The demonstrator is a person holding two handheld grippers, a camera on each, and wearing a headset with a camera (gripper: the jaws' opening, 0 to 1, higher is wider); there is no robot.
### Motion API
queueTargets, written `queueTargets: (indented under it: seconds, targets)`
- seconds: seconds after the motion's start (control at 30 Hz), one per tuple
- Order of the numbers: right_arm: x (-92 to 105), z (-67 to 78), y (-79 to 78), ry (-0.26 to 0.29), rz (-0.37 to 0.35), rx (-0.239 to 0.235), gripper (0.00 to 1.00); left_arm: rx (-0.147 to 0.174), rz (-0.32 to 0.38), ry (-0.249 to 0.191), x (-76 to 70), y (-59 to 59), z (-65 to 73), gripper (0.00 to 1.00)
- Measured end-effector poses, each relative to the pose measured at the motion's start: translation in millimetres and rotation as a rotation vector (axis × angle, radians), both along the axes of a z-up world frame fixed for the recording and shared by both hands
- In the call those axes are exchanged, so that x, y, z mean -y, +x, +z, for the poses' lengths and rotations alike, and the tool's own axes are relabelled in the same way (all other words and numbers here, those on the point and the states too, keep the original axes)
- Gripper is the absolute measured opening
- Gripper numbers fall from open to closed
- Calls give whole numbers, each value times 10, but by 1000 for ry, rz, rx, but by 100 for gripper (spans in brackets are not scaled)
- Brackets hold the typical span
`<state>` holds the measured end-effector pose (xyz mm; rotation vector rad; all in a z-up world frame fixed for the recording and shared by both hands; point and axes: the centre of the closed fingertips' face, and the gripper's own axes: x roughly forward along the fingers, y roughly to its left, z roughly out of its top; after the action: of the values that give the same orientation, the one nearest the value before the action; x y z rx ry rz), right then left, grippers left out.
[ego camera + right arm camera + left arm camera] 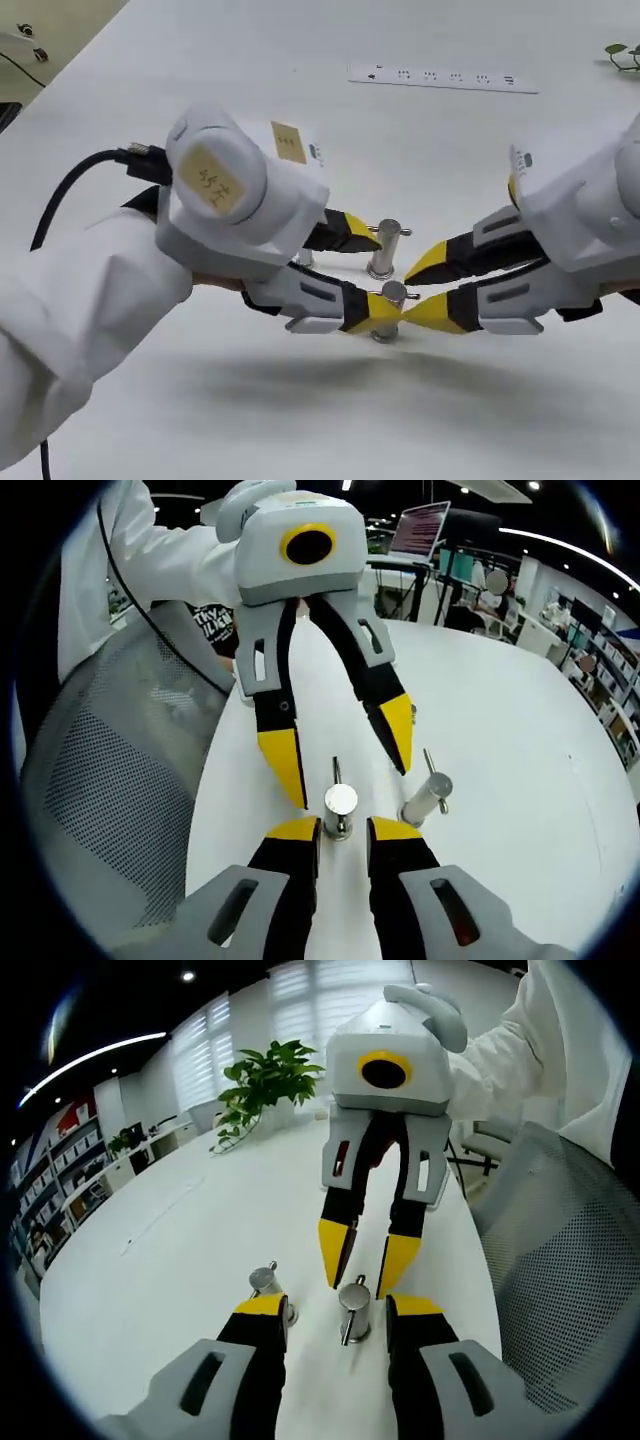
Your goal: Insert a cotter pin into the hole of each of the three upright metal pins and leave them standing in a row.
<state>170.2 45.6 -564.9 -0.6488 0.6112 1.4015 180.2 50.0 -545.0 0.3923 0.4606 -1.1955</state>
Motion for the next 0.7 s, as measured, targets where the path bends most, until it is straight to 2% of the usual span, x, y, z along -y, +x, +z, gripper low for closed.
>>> queueTargets:
  seconds: [0.17,0.3,0.37,0.4,0.5,0.53,0.57,0.6,0.7]
  targets:
    - [-43,19,-22,20,-19,-20,15,-17,21,0,-129,-118,16,55]
    - [-86,1,-13,34,-32,-39,15,-46,19,-39,-138,-247,49,75]
    - [-105,-15,-23,38,-35,-51,15,-43,13,-43,-151,-303,54,80]
    - [-107,-20,-26,38,-37,-53,14,-52,16,-45,-160,-324,45,81]
    - [-130,-37,-35,41,-42,-64,14,-49,33,-52,-182,-345,25,84]
    - [-130,-39,-39,42,-42,-66,14,-42,48,-53,-191,-329,20,87]
    - [-135,-47,-36,40,-43,-68,14,-31,78,-54,-212,-294,15,96]
    - [-131,-51,-35,40,-46,-68,14,-36,92,-54,-223,-281,9,99]
    - [-121,-82,-33,29,-48,-76,9,-38,101,-56,-257,-274,4,99]
